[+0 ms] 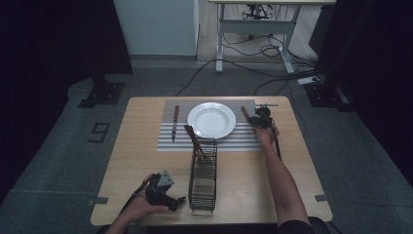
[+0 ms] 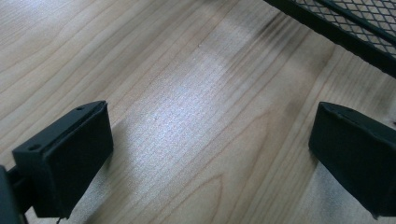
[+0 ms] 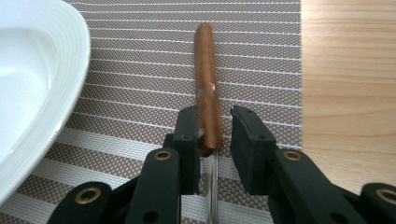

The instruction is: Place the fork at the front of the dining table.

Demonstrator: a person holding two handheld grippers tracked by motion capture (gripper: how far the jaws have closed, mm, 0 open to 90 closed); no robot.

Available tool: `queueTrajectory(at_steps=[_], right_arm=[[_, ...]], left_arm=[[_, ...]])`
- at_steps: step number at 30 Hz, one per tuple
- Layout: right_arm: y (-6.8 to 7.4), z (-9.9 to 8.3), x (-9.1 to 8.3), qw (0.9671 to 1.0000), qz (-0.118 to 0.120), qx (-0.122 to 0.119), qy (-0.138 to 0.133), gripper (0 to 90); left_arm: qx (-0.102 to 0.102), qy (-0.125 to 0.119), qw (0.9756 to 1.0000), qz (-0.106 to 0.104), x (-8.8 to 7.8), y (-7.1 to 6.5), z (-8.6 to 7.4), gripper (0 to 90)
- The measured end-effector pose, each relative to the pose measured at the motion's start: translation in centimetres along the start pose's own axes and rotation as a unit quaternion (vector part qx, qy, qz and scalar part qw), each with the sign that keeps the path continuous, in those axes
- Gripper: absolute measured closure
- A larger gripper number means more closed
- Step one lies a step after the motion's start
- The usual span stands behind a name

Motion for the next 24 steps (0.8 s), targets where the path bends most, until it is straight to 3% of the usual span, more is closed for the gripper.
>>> queueTrajectory(at_steps=[9,16,24], right_arm=[[-0.3,0.1,-0.8,0.9999,0.016,0.002,0.001,70.5],[-0.1,0.1,-2.0,0.9995,0.026,-0.016,0.005,68.6],[0.1,-1.4,-3.2,0.9990,0.031,-0.027,0.019,67.3]], left_arm=[[0.000,0.000,1.0000,0.000,0.0,0.0,0.0,0.0],[0.000,0.000,1.0000,0.000,0.0,0.0,0.0,0.0],[0.000,0.000,1.0000,0.000,0.0,0.0,0.0,0.0]])
Point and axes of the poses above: each handheld gripper's, and its own axes: x roughly forward along the jaws, z roughly out of its top, y roughly to its left, the point moved 4 cm from there along x, roughly forward along the jaws, and after that the axes turned 15 degrees about -x, right-handed, at the moved point
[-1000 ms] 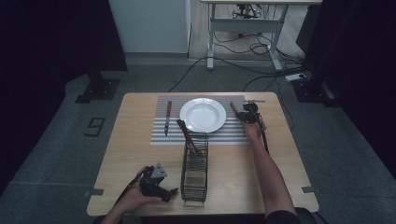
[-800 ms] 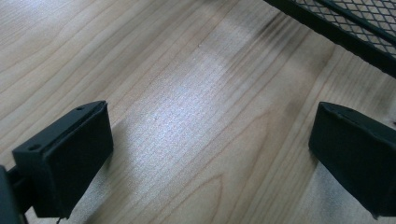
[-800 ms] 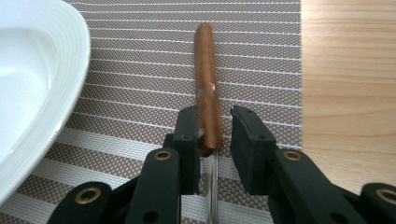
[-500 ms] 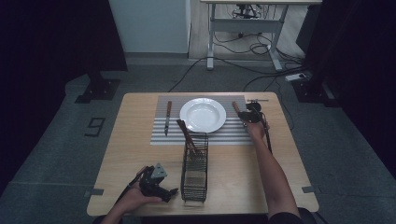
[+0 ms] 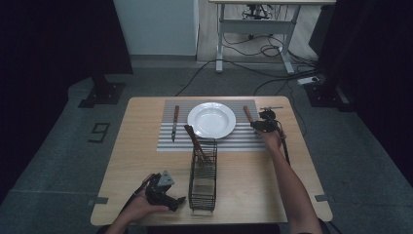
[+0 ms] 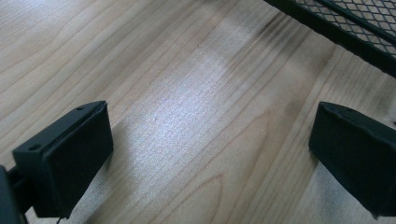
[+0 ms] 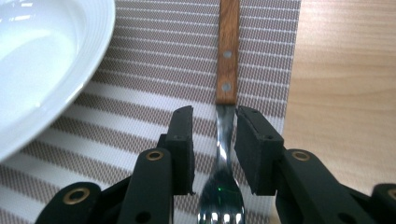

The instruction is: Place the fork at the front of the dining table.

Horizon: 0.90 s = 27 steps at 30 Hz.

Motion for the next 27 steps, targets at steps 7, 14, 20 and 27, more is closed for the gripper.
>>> queueTrajectory(at_steps=[7,14,20,27], right_arm=[[0.7,-1.2,-0.2,0.9998,0.010,-0.009,0.011,65.4],[1.0,-1.6,-0.2,0.9997,0.025,-0.001,0.002,65.1],[1.0,-1.7,-0.1,0.9996,0.027,0.001,0.000,65.2],[0.9,-1.7,-0.1,0.9996,0.028,0.008,-0.002,64.4]], left_arm=[[-0.001,0.000,1.0000,0.000,0.0,0.0,0.0,0.0],[0.000,0.000,1.0000,0.000,0.0,0.0,0.0,0.0],[-0.001,-0.001,1.0000,0.001,0.0,0.0,0.0,0.0],[-0.002,-0.001,1.0000,0.001,0.0,0.0,0.0,0.0]])
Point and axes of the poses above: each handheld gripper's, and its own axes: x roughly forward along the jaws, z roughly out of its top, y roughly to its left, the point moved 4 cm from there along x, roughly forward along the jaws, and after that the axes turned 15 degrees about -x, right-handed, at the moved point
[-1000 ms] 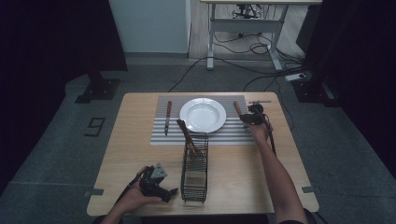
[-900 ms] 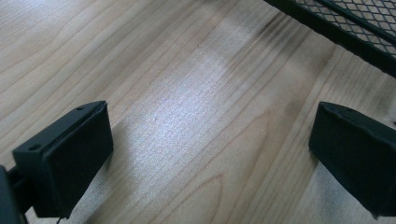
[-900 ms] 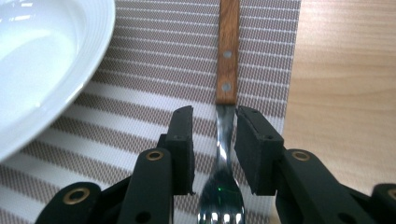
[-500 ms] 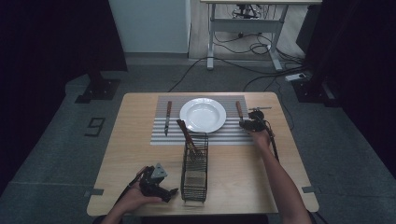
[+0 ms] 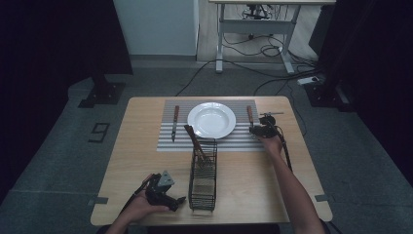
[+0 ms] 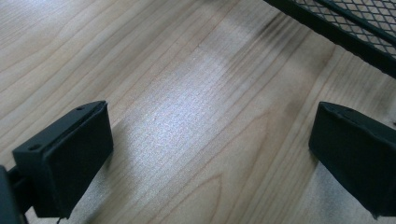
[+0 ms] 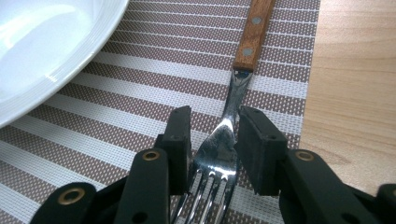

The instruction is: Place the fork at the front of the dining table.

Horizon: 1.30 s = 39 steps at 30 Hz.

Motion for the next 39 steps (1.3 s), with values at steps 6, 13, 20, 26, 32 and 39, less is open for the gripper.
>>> queueTrajectory(at_steps=[6,13,20,26,32,39], right_arm=[[-0.1,0.0,-0.2,0.9998,0.005,0.009,-0.014,63.3],[0.1,0.9,-2.2,0.9986,0.005,0.017,-0.050,55.9],[1.4,1.4,-4.8,0.9972,0.026,-0.008,-0.069,46.6],[3.4,0.8,-6.9,0.9950,0.029,-0.036,-0.088,43.5],[5.3,0.2,-8.6,0.9925,0.053,-0.056,-0.095,40.2],[7.0,-0.6,-10.7,0.9887,0.075,-0.070,-0.109,40.0]], left_arm=[[0.000,0.000,1.0000,0.000,0.0,0.0,0.0,0.0],[0.000,0.000,1.0000,0.000,0.0,0.0,0.0,0.0],[0.000,0.000,1.0000,0.000,0.0,0.0,0.0,0.0],[0.000,0.000,1.0000,0.000,0.0,-0.1,0.0,0.0],[0.000,0.000,1.0000,0.000,0.0,-0.1,0.0,0.0],[0.000,0.000,1.0000,0.000,0.0,-0.1,0.0,0.0]])
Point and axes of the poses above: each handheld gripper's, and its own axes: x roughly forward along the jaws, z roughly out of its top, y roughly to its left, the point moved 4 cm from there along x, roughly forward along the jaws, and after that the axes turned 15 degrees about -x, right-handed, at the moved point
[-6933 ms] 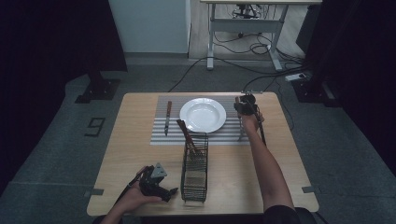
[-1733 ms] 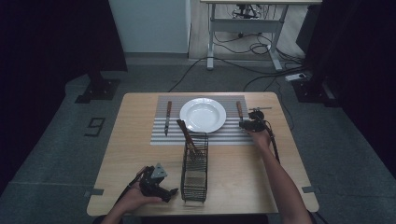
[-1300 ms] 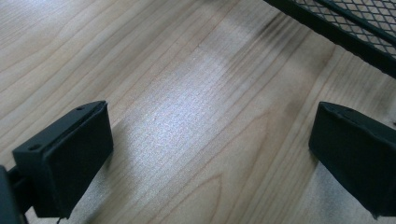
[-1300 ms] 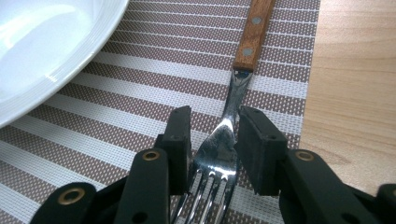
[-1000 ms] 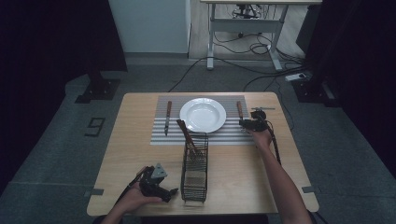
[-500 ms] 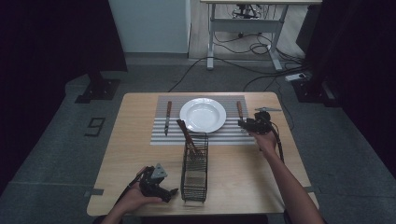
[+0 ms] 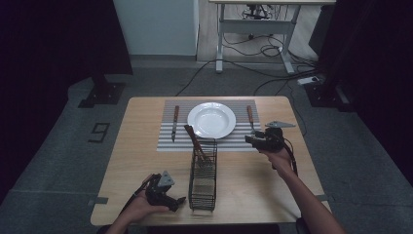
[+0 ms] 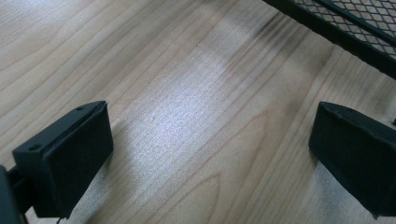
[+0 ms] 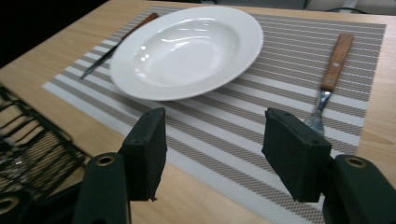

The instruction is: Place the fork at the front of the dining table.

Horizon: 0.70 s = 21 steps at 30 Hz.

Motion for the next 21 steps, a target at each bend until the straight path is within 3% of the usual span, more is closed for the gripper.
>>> queueTrajectory(at_steps=[4,10,21], right_arm=[[0.8,-0.1,-0.7,0.9999,0.012,-0.001,-0.005,40.0],[3.2,-0.8,-2.2,0.9989,0.047,0.000,-0.010,39.0],[6.3,-2.4,-3.6,0.9976,0.067,-0.016,-0.003,36.5]], left_arm=[[0.000,0.000,1.0000,0.000,0.0,0.0,0.0,0.0],[0.000,0.000,1.0000,0.000,0.0,0.0,0.0,0.0],[0.000,0.000,1.0000,0.000,0.0,-0.1,0.0,0.0]])
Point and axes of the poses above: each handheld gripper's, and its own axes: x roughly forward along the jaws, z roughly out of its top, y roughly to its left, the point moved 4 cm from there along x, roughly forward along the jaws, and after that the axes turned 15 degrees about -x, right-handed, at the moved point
